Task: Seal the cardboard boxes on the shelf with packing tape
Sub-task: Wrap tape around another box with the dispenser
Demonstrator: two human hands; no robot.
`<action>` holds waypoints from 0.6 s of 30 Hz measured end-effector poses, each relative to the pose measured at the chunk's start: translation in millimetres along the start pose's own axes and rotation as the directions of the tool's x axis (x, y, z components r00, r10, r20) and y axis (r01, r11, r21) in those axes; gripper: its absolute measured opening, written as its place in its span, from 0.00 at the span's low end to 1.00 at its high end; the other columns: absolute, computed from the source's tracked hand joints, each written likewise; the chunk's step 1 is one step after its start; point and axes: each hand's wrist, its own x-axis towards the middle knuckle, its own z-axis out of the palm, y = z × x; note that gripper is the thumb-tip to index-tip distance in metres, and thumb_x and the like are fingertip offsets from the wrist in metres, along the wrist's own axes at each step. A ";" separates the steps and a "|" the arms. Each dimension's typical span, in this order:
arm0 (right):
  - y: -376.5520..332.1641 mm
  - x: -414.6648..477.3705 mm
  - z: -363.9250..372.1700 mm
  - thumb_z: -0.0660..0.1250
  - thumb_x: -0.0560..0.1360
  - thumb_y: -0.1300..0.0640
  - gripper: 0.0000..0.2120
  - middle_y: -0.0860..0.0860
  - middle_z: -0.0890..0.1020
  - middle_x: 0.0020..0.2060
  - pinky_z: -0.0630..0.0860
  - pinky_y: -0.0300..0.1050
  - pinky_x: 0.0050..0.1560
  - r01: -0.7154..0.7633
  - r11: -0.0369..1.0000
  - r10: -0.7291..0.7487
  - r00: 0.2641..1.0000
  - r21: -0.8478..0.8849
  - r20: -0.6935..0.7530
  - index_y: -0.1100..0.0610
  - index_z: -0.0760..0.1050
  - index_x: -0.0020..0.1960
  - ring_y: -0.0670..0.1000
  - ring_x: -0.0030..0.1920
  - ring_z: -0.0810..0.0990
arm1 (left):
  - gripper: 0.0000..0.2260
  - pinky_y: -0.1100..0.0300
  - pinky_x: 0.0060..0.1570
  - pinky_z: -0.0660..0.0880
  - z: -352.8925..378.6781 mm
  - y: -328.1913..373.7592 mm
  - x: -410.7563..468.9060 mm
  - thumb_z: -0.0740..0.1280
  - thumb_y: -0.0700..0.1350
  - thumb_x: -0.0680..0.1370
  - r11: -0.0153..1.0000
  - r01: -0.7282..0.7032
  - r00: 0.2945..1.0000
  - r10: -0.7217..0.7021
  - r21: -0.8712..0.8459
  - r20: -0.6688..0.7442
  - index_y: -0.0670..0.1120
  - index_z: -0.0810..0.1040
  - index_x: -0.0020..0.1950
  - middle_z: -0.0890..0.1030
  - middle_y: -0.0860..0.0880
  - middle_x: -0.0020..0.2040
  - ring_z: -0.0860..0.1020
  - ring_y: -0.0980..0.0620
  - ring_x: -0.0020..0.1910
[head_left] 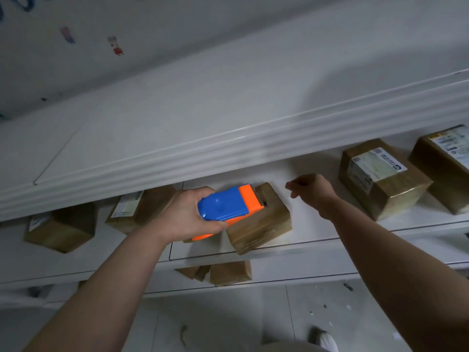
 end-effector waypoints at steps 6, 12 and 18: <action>1.0 8.1 -1.5 0.68 0.75 0.50 0.12 0.49 0.84 0.37 0.80 0.53 0.45 -0.004 1.000 0.004 1.000 -0.007 -0.002 0.55 0.82 0.38 0.59 0.43 0.81 | 0.19 0.62 0.41 0.76 -4.5 7.1 5.9 0.77 0.56 0.61 0.999 0.020 1.000 -0.020 0.035 -0.007 0.56 0.80 0.50 0.82 0.56 0.41 0.80 0.60 0.40; 7.9 13.2 0.6 0.68 0.75 0.49 0.11 0.49 0.84 0.38 0.79 0.51 0.42 -0.042 0.999 0.042 0.999 -0.001 0.011 0.56 0.83 0.41 0.55 0.38 0.79 | 0.22 0.58 0.44 0.78 -5.3 12.2 8.7 0.76 0.59 0.59 0.997 0.047 0.999 -0.048 0.062 0.012 0.58 0.79 0.51 0.82 0.59 0.43 0.80 0.60 0.42; 15.6 17.8 7.2 0.68 0.75 0.51 0.12 0.51 0.84 0.38 0.79 0.51 0.48 -0.037 0.999 0.037 0.999 0.002 0.026 0.58 0.84 0.41 0.56 0.44 0.82 | 0.23 0.55 0.46 0.80 -1.5 9.5 11.0 0.74 0.62 0.58 0.995 0.075 0.996 -0.077 0.070 0.033 0.58 0.79 0.50 0.82 0.58 0.43 0.81 0.60 0.42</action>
